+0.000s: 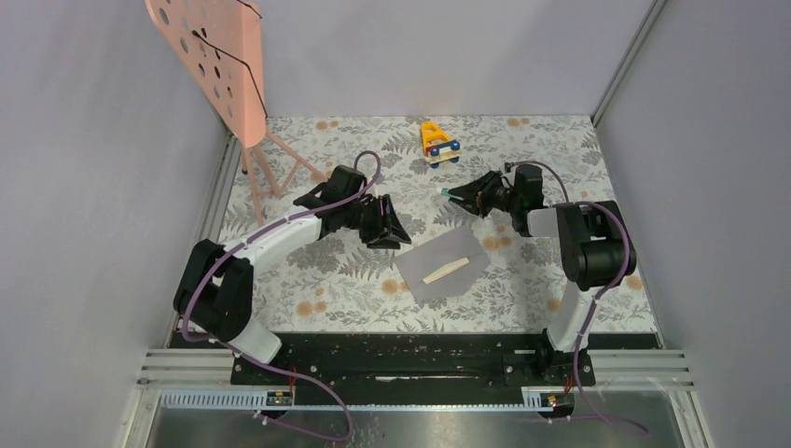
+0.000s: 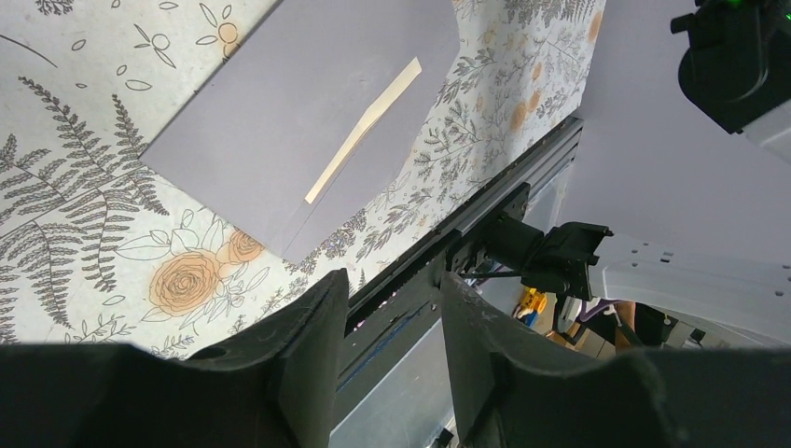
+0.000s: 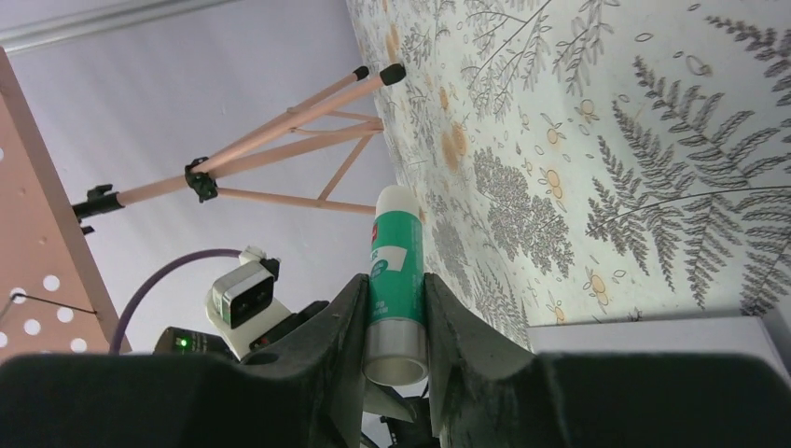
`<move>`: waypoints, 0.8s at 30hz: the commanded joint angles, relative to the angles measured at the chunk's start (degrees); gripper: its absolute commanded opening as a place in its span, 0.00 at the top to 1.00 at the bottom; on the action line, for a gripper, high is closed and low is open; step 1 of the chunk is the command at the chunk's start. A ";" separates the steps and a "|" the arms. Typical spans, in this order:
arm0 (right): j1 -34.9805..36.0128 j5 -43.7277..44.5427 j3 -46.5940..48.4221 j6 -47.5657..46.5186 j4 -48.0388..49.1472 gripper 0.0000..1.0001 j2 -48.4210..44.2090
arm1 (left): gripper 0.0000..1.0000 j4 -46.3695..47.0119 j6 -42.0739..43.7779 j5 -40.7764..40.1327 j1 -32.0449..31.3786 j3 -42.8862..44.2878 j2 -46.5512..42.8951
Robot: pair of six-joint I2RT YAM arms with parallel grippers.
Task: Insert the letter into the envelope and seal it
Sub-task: Place the solid glue at the center of the board.
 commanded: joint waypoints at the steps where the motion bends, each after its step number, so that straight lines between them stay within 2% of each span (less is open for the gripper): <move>1: -0.32 -2.75 2.03 4.91 8.40 1.00 2.38 | 0.57 0.36 0.82 0.63 0.03 0.26 -1.89; 6: -0.36 -0.94 4.70 0.37 -0.07 1.00 4.53 | 0.57 0.23 0.76 0.22 0.08 -0.62 -2.04; 13: -0.32 6.12 5.89 -6.83 -17.46 1.00 3.92 | 0.57 -0.12 0.83 -0.40 0.09 -1.05 -2.17; 24: -0.33 3.71 4.92 -1.69 -9.14 1.00 7.60 | 0.56 -0.99 1.40 -1.30 0.06 -1.03 -2.81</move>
